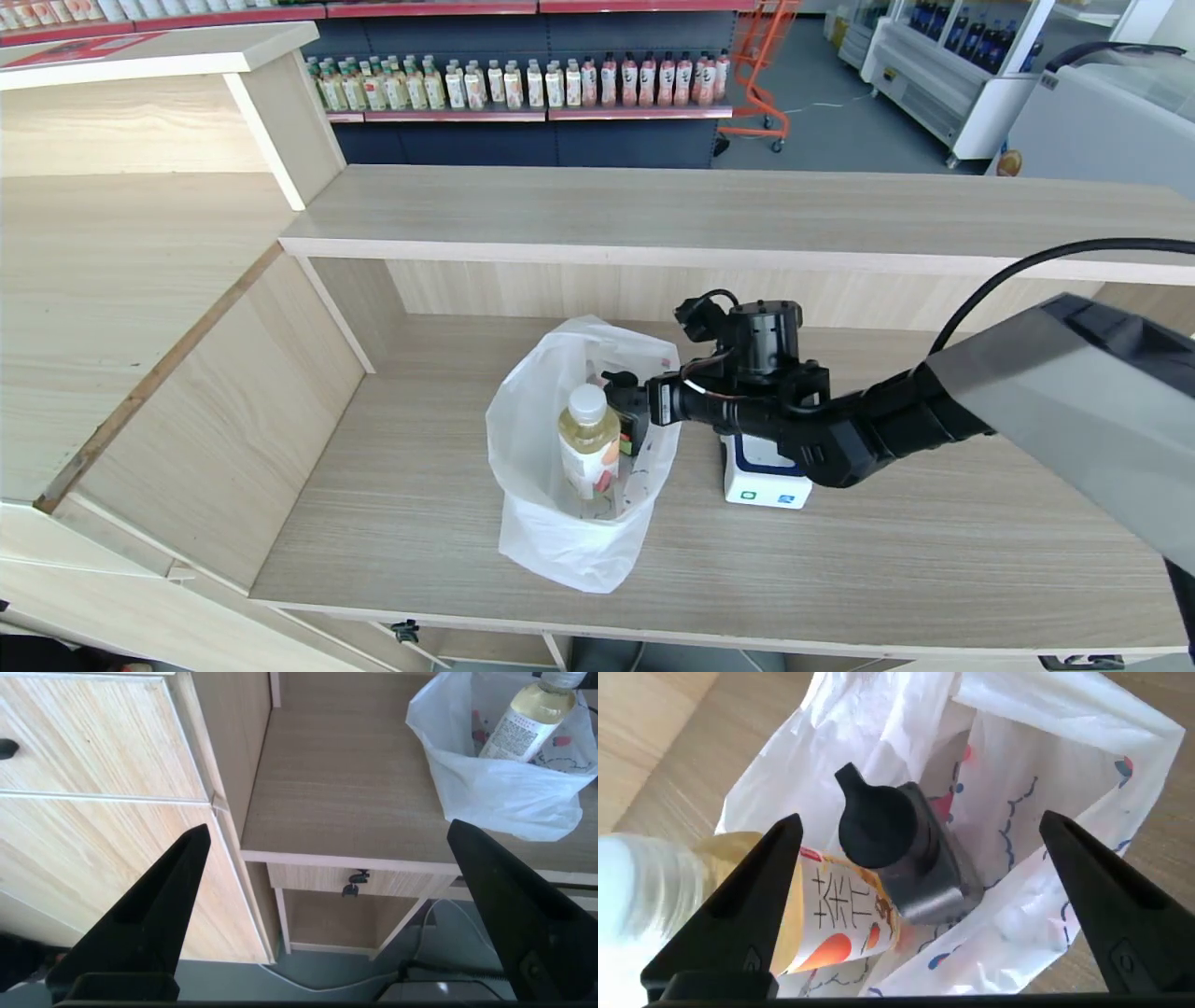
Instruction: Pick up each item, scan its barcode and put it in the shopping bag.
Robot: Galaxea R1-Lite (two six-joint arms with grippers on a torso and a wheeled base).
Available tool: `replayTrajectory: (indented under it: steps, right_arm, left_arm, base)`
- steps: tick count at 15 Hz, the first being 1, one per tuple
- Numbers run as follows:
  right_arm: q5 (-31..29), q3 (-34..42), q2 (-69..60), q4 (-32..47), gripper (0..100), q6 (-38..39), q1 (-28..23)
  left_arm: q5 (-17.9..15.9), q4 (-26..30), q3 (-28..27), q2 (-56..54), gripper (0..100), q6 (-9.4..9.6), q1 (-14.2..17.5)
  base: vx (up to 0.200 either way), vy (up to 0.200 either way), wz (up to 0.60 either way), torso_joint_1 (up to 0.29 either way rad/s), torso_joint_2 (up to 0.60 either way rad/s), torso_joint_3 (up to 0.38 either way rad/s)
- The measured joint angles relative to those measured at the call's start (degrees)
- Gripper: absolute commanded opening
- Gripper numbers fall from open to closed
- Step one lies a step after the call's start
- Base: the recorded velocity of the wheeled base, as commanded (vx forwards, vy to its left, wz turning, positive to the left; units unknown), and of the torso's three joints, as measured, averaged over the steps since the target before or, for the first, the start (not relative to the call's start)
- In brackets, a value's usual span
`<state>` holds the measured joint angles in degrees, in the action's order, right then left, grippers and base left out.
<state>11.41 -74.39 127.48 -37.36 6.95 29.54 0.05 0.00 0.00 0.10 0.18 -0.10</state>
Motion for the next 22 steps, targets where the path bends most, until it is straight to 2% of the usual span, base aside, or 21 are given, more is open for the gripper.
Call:
replayTrajectory:
  steps: [3,6,9,14,16,20,21,22]
  right_arm:
    - [1.48,11.19,-11.87,2.36,100,3.89,-2.17]
    - [1.01,24.61,-29.44,5.13,100,4.33,-4.92]
    - [-5.58,39.55,-50.86,10.28,100,1.94,-8.87]
    - [-16.49,62.27,-90.71,25.54,100,-0.79,-17.80]
    - [-18.66,68.02,-105.57,33.54,100,-2.38,-22.13]
    - [-20.14,73.48,-122.49,39.14,100,-2.19,-28.14]
    - [-20.25,73.75,-124.34,39.11,0,-2.46,-28.64]
    - [-20.27,73.87,-125.48,39.11,0,-2.52,-28.88]
  left_arm:
    - [-0.05,0.00,0.00,0.00,100,0.00,0.00]
    - [-0.02,0.00,0.00,0.00,100,0.00,0.00]
    - [-0.05,0.00,0.00,0.00,100,0.00,0.00]
    - [-0.05,0.00,0.00,0.00,100,0.00,0.00]
    - [0.00,0.00,0.00,0.00,100,0.00,0.00]
    - [-0.05,0.00,0.00,-0.02,100,0.00,0.00]
    - [-0.05,0.00,0.00,-0.02,100,0.00,0.00]
    - [-0.02,0.00,0.00,0.00,100,0.00,0.00]
  base:
    - [0.000,0.000,0.00,0.000,0.00,0.000]
    - [0.000,0.000,0.00,0.000,0.00,0.000]
    - [0.000,0.000,0.00,0.000,0.00,0.000]
    - [0.000,0.000,0.00,0.000,0.00,0.000]
    - [0.000,0.000,0.00,0.000,0.00,0.000]
    - [0.000,0.000,0.00,0.000,0.00,0.000]
    - [0.000,0.000,0.00,0.000,0.00,0.000]
    - [0.000,0.000,0.00,0.000,0.00,0.000]
